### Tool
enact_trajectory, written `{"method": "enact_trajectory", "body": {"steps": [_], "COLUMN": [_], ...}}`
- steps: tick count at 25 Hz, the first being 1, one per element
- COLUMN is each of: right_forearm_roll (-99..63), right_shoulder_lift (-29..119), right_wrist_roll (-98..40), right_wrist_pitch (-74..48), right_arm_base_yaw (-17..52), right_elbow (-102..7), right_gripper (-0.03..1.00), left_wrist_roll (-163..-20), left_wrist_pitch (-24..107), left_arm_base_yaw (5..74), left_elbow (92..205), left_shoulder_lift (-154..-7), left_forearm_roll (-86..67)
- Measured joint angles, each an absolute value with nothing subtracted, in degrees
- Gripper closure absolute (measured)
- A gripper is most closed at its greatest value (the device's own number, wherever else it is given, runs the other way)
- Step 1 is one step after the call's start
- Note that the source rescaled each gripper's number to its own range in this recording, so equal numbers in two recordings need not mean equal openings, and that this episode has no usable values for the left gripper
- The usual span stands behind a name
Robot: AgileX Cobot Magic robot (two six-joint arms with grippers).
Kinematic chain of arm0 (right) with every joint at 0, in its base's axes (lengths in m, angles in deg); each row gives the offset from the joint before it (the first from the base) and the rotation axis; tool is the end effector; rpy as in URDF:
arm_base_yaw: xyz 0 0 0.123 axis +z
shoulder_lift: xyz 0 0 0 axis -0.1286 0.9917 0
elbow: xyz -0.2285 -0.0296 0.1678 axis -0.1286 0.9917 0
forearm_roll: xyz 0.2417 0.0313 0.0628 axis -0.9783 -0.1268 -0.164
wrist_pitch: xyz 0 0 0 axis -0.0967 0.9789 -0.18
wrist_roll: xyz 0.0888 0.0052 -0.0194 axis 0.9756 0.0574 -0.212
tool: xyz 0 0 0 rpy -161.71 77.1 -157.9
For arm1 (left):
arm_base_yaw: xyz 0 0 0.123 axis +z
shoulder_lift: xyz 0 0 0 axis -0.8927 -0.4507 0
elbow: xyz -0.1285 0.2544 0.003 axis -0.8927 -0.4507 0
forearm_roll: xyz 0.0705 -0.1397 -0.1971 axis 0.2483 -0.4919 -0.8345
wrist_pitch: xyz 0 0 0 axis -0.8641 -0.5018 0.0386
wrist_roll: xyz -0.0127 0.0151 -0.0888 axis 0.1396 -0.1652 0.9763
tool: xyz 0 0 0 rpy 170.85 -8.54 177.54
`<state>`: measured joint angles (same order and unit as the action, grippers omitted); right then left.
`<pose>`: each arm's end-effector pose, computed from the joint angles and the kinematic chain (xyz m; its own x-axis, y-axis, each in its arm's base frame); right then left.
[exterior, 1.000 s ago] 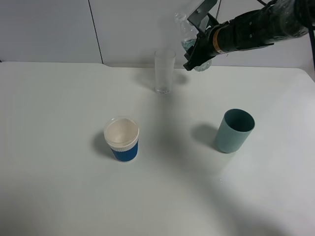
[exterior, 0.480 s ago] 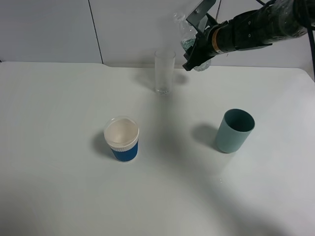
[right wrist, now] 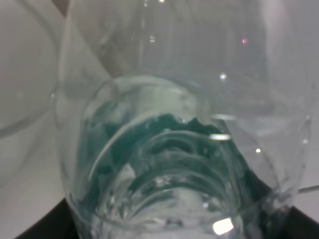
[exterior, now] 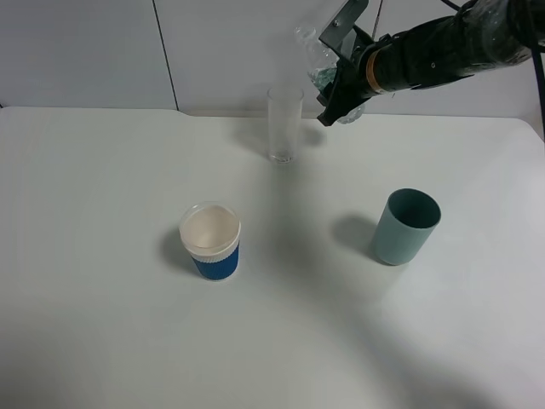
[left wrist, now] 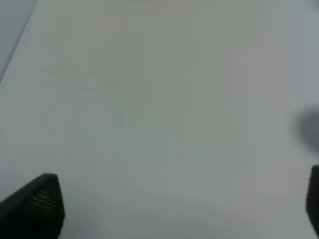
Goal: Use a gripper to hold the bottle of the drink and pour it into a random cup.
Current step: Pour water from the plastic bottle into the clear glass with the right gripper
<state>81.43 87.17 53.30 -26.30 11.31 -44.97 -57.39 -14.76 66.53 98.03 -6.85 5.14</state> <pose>0.4290 0.1522 0.1949 -0.2342 -0.6395 -0.7323 -0.5944 0.6902 -0.4126 -0.0070 0.0011 0.2808 -0.4358 -0.0079 -0.9000 -0.0655 0.9976 0.0230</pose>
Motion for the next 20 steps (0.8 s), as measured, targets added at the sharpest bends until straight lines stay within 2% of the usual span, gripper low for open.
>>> {"method": "enact_trajectory", "body": {"steps": [4, 9, 20], "right_forearm_roll": [87.33, 87.33, 87.33], "right_shoulder_lift": [87.17, 87.17, 87.17], "right_wrist_roll": [63.59, 65.01, 50.55], "right_wrist_pitch": [-26.18, -26.18, -23.14], "right_arm_base_yaw": [11.33, 11.38, 12.46], "right_elbow": [-45.69, -47.43, -48.13], "right_gripper": [0.97, 0.97, 0.97], "left_wrist_roll": [-57.39, -57.39, -57.39], "left_wrist_pitch": [-14.76, -14.76, -14.76], "left_arm_base_yaw": [66.53, 66.53, 66.53], "left_elbow": [98.03, 98.03, 98.03], "left_shoulder_lift": [-6.85, -6.85, -6.85], "left_forearm_roll": [5.14, 5.14, 5.14]}}
